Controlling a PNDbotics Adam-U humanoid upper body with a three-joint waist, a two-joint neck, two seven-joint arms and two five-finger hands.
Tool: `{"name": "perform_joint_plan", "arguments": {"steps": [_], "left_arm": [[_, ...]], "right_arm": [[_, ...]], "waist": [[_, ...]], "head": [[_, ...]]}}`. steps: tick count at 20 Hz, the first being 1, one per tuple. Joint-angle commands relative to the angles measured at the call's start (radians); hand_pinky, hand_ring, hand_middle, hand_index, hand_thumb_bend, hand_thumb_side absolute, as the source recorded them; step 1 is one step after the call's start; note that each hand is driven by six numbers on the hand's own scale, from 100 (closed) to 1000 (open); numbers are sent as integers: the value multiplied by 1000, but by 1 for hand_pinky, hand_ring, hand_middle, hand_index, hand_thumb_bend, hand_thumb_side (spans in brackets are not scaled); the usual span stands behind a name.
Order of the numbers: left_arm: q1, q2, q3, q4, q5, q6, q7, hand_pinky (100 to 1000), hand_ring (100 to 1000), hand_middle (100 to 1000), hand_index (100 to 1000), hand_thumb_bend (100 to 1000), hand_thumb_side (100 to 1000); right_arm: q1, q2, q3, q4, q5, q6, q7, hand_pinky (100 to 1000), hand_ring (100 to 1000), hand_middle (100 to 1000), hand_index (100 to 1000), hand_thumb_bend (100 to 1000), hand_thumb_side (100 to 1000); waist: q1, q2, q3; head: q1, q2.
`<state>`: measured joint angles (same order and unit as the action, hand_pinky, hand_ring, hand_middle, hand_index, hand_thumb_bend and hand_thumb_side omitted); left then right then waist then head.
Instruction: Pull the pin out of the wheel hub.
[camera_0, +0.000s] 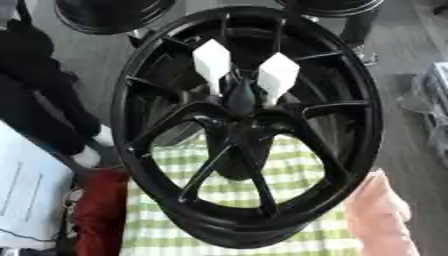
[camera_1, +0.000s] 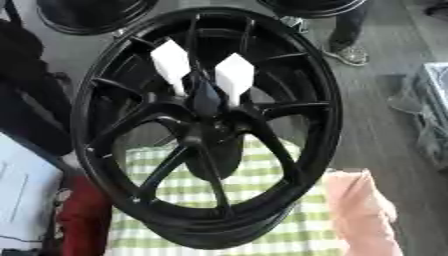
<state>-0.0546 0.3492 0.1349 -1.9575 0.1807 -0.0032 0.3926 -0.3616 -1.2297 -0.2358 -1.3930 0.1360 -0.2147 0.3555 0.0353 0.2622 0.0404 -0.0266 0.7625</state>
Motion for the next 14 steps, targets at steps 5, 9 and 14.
{"name": "perform_joint_plan", "arguments": {"steps": [5,9,14], "left_arm": [[-4,10,18,-19,-10,-2,9,773,766,740,785,316,653],[-4,9,19,-19,-10,-2,9,773,766,739,785,316,652],[-5,9,19,-19,-9,-3,9,773,765,739,785,317,652]], "right_arm": [[83,10,-115,40,168,16,-47,867,907,853,914,100,506],[90,34,-136,63,155,29,-107,853,904,878,926,100,646],[83,51,-136,69,95,67,-198,832,882,861,918,100,554]], "waist": [[0,-15,-11],[3,-16,-12],[5,-15,-11]], "head": [[14,-14],[12,-18],[7,-18]]}}
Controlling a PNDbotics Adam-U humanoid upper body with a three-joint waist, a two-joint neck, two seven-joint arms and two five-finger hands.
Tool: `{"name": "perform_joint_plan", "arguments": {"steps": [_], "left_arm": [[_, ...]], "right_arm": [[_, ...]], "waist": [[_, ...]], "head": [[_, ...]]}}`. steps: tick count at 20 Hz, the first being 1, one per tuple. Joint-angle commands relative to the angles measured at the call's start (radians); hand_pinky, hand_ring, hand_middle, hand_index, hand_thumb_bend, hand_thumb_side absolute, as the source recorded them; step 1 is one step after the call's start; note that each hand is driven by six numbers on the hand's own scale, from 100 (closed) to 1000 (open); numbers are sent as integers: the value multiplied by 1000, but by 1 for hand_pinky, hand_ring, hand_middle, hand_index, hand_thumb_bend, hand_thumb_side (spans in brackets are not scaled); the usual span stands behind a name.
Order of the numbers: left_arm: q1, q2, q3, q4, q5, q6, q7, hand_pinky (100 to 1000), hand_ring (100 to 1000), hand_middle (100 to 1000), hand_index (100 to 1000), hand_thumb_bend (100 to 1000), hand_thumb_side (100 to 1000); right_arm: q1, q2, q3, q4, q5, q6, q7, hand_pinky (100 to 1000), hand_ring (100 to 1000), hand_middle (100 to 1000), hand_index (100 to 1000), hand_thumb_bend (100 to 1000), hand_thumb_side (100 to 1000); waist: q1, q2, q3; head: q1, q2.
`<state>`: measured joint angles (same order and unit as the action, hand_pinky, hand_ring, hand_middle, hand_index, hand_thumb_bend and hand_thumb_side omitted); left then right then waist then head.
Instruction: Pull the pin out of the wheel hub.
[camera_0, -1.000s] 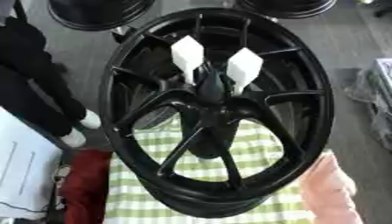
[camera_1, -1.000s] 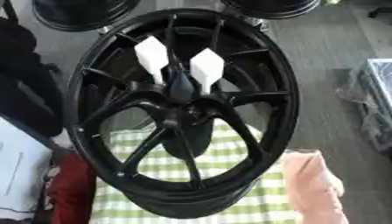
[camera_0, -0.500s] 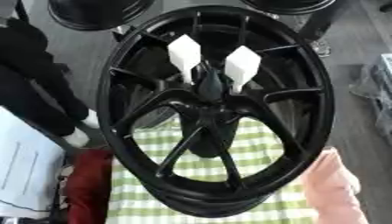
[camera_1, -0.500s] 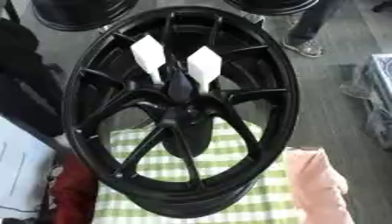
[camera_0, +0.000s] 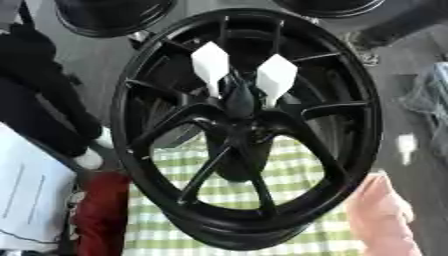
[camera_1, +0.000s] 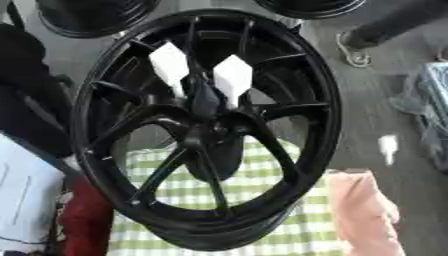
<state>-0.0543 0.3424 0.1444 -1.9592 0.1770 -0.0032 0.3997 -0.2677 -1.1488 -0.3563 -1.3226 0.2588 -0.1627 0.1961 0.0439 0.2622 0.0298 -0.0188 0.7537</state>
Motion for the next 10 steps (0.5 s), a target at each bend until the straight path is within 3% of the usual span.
{"name": "perform_joint_plan", "arguments": {"steps": [1,3,4,6,10], "left_arm": [[-6,16,10,-17,-5,-3,2,773,765,739,785,317,652],[-6,16,9,-17,-5,-3,1,773,765,739,785,317,652],[-7,14,7,-17,-4,-2,0,774,764,739,785,316,651],[-15,9,-3,-16,2,-1,-8,774,764,739,785,316,651],[-29,3,-11,-15,11,-2,-17,774,763,739,785,316,649]], "right_arm": [[-10,-30,-13,-2,-33,19,-45,832,882,861,918,100,554],[-10,-30,-11,-3,-38,22,-52,832,882,861,918,100,554],[-15,-25,-15,-9,-42,20,-56,761,787,721,826,100,448],[-52,13,-47,-47,-66,7,-80,759,786,720,825,100,544],[-152,112,-16,-147,-127,45,-142,751,776,709,818,100,559]], "waist": [[-4,-15,-1],[-4,-15,0],[1,-18,5],[8,-19,30],[16,-18,49]], "head": [[-1,-10],[-2,-10],[-8,-7],[-29,-7],[-48,-9]]}}
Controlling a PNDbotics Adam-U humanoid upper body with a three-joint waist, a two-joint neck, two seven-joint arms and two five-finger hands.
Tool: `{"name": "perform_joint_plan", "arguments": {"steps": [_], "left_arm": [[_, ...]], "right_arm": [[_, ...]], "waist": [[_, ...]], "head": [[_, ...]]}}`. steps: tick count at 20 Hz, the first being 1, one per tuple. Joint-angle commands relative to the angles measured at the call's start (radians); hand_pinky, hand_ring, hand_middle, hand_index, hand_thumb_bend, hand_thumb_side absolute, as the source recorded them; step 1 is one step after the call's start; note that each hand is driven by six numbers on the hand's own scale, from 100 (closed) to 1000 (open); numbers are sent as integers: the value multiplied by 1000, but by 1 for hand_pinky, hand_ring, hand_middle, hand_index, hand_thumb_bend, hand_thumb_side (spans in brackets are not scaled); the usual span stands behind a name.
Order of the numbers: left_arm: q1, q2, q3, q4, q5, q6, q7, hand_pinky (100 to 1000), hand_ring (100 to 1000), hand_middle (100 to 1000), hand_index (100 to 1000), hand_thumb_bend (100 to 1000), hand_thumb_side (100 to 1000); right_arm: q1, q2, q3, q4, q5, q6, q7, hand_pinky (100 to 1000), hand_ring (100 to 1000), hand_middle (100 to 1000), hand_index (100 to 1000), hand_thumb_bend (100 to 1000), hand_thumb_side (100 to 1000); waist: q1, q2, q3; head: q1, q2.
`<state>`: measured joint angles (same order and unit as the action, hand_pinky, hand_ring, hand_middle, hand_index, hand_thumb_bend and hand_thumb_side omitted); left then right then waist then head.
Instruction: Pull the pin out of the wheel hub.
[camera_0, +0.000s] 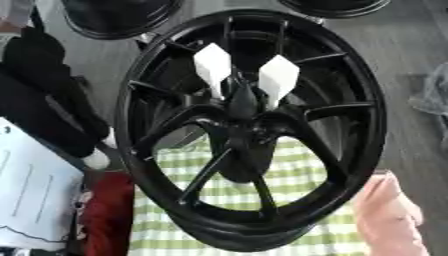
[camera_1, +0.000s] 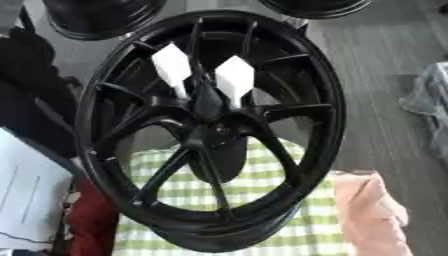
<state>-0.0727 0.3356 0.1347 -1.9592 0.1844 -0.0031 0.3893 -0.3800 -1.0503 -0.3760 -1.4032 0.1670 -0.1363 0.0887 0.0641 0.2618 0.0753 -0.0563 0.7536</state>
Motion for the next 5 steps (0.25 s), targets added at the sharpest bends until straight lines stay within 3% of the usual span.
{"name": "perform_joint_plan", "arguments": {"steps": [1,5], "left_arm": [[-15,8,-2,-15,5,-2,-8,774,763,739,785,316,649],[-31,2,-2,-14,5,-3,-10,774,763,740,785,316,646]], "right_arm": [[-65,39,21,-90,-51,31,-50,747,773,705,816,100,551],[-151,145,75,-134,-116,86,-115,736,760,690,805,100,572]], "waist": [[-3,-17,6],[1,-13,11]], "head": [[-11,-9],[-8,-11]]}}
